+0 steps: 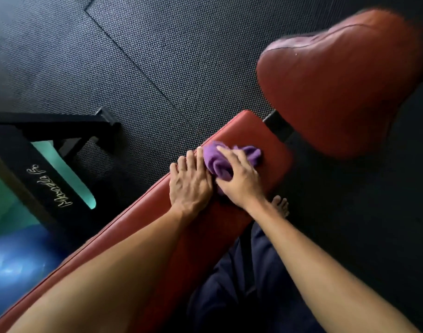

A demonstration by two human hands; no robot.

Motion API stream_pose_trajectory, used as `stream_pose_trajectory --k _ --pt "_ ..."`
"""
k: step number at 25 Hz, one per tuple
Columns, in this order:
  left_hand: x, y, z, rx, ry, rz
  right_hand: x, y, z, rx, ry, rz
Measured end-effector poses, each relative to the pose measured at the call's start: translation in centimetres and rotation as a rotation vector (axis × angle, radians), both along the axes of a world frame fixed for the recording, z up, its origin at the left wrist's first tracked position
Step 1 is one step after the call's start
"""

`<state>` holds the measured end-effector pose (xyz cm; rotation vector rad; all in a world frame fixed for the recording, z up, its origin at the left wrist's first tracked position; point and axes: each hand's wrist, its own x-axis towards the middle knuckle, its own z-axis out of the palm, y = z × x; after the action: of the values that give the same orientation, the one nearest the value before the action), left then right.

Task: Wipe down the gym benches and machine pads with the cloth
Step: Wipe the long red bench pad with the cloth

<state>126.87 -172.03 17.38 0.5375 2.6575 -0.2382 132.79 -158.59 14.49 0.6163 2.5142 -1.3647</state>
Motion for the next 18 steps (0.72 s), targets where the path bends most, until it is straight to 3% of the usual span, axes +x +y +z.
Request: stream_pose_trajectory --k 3,7,12,16,18 --pt "0.0 0.0 -0.1 0.002 0.012 0.011 1.3 3.4 -1.1 0.061 0.005 0.000" --pt "0.0 0.0 -0.1 0.009 0.010 0.020 -6.5 2.9 -2.4 0.152 -0.019 -0.204" --pt "0.0 -0.3 -0.3 0.039 0.034 0.013 -8.9 0.6 -1.2 0.121 0.057 0.251" --pt "0.0 -0.3 -0.6 0.057 0.050 0.018 -13.3 2.7 -3.0 0.288 -0.104 0.286" --pt "0.1 -0.3 -0.7 0.071 0.051 0.025 -14.6 1.7 -3.0 0.279 -0.170 0.329"
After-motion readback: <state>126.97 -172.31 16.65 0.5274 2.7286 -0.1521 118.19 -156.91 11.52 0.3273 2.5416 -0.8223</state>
